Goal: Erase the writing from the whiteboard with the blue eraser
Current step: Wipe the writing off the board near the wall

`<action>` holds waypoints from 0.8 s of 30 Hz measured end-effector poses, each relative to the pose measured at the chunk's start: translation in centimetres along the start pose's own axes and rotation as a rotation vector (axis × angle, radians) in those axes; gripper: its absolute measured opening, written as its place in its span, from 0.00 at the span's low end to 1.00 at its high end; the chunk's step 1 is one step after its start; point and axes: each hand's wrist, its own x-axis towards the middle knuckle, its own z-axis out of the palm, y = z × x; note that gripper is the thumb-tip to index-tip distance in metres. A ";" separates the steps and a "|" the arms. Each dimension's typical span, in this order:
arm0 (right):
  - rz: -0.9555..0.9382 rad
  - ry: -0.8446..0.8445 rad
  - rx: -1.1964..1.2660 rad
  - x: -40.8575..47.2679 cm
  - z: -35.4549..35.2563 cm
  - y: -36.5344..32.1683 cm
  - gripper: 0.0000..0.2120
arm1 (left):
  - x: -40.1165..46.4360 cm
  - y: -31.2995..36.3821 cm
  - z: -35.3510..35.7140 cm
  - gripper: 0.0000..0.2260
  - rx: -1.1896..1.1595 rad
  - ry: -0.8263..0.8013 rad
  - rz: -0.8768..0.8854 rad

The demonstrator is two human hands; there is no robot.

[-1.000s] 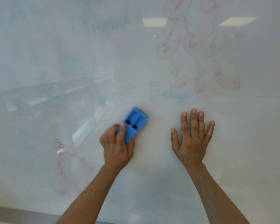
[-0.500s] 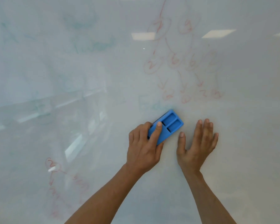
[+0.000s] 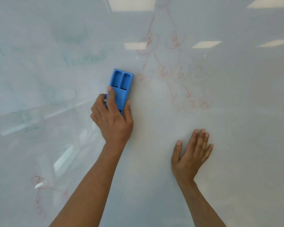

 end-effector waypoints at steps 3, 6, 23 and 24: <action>-0.002 0.005 0.007 0.1 -0.2 -0.3 0.28 | -1.4 0.0 0.1 0.26 0.002 0.022 -0.017; -0.143 0.026 0.054 0.6 -0.3 -1.1 0.26 | -5.9 -0.5 0.1 0.24 0.005 -0.151 0.422; -0.555 -0.128 0.281 -1.6 2.9 -12.6 0.24 | -4.5 -16.1 -7.6 0.28 0.021 0.165 -0.553; -0.564 -0.123 0.267 -1.5 3.2 -13.2 0.24 | -5.1 -16.0 -7.7 0.28 0.003 0.139 -0.518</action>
